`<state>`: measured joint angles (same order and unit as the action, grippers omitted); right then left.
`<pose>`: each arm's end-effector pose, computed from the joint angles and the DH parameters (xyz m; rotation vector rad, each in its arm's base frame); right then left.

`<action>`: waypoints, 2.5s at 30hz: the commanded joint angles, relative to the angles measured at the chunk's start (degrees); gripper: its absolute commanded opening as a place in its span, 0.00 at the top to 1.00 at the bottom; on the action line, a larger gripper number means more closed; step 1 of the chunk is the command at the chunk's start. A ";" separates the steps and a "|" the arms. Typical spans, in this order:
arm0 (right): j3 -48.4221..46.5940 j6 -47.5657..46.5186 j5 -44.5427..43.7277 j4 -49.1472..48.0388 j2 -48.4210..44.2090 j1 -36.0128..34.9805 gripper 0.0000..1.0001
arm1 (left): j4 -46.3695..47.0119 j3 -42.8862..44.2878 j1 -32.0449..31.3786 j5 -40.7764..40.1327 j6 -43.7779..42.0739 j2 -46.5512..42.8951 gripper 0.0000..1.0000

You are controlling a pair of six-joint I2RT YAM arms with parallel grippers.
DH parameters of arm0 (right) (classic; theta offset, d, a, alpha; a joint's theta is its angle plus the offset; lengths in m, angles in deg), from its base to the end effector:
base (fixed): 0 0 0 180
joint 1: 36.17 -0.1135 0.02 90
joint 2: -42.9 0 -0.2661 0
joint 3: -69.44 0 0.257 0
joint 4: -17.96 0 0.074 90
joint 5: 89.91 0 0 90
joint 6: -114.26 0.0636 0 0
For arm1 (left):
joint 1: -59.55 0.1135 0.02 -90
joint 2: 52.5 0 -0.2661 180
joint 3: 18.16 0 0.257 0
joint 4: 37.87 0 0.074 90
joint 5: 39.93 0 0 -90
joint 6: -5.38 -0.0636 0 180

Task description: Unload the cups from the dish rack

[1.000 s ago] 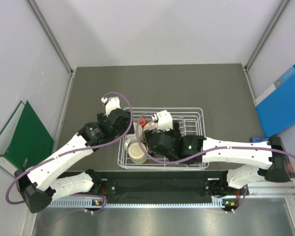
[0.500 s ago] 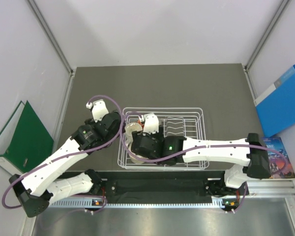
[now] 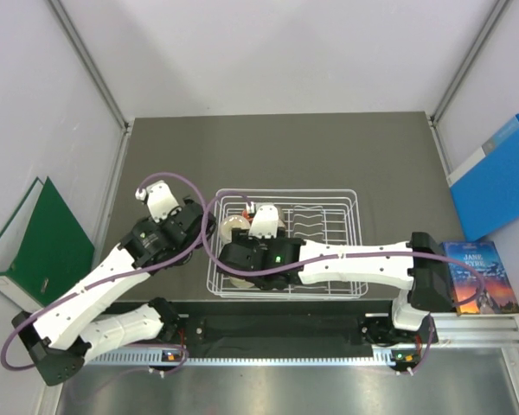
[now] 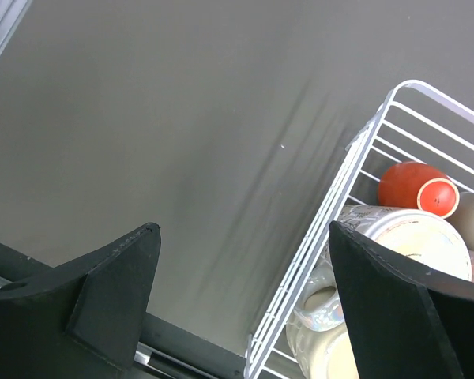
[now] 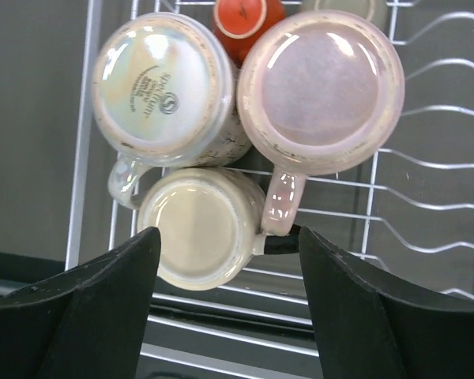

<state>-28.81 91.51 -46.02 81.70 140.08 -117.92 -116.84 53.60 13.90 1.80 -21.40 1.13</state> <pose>0.0977 0.3541 0.2774 -0.0527 2.2474 0.2696 0.1480 -0.0835 0.3061 -0.5836 2.1140 0.1068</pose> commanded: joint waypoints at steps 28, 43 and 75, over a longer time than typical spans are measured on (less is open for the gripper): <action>7.67 6.68 -2.59 -7.26 4.15 6.26 0.46 | -1.85 -0.78 -0.14 -1.56 -0.64 -5.64 0.07; 8.37 4.56 0.05 -7.88 6.61 6.08 1.00 | 0.25 -2.80 -0.23 -0.42 -0.64 -5.73 0.08; 0.71 -18.09 -9.99 -4.42 -26.77 4.05 1.00 | 21.33 -3.15 -0.23 5.80 -9.78 -1.77 0.06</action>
<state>-29.45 82.70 -52.03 88.96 120.78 -115.50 -105.98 50.91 13.90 3.37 -26.14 -0.10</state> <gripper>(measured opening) 0.245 0.938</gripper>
